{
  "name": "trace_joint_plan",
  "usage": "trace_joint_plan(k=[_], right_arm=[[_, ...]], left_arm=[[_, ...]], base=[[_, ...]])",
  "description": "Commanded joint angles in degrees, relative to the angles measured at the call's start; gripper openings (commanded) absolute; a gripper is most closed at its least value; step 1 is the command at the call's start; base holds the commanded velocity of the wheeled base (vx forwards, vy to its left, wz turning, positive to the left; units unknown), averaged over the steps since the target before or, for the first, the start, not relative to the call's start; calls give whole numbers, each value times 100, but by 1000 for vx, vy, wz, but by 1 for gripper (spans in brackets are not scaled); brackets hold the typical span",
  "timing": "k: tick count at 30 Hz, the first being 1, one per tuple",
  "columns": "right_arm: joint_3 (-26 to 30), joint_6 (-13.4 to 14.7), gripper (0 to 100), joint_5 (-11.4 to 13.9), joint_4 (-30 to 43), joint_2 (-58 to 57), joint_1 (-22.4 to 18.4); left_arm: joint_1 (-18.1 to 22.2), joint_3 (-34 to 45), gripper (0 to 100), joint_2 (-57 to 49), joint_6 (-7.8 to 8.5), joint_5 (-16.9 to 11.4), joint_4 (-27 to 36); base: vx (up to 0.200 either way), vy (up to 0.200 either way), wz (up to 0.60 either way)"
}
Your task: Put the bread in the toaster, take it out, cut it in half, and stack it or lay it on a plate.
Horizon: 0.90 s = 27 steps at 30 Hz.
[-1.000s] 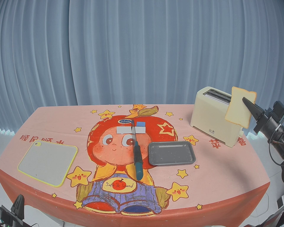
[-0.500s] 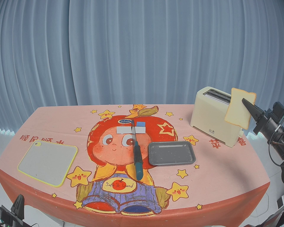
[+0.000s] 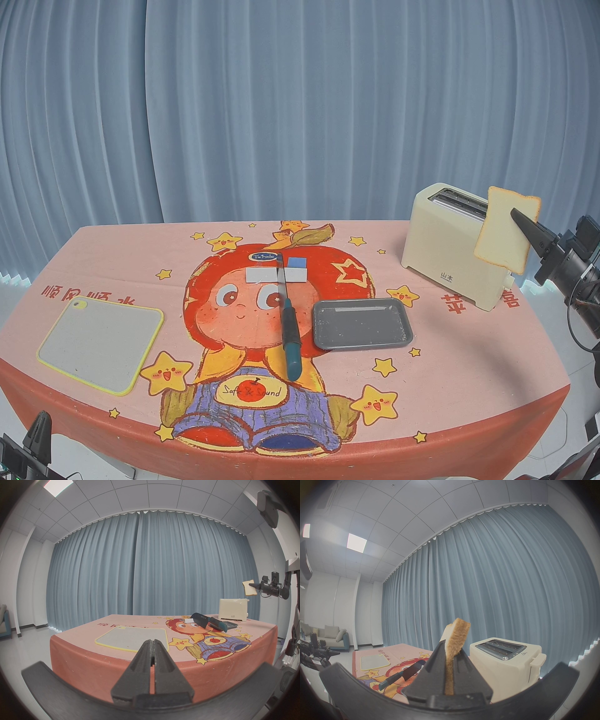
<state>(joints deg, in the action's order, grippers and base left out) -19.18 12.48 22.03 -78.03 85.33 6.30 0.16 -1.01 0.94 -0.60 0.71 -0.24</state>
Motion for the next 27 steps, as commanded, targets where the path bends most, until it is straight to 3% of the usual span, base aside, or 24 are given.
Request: trace_joint_plan(k=[1, 18, 27], right_arm=[[-7, 0, 0, 3, -1, 10, 3], [-60, 0, 0, 3, -1, -166, 11], [19, -9, 0, 3, 86, -439, 407]], left_arm=[[2, 101, 0, -24, -2, 0, -2], [2, 101, 0, -24, -11, 8, -2], [2, 101, 0, -24, -11, 0, -2]], base=[[0, 200, 0], [0, 200, 0], [0, 200, 0]])
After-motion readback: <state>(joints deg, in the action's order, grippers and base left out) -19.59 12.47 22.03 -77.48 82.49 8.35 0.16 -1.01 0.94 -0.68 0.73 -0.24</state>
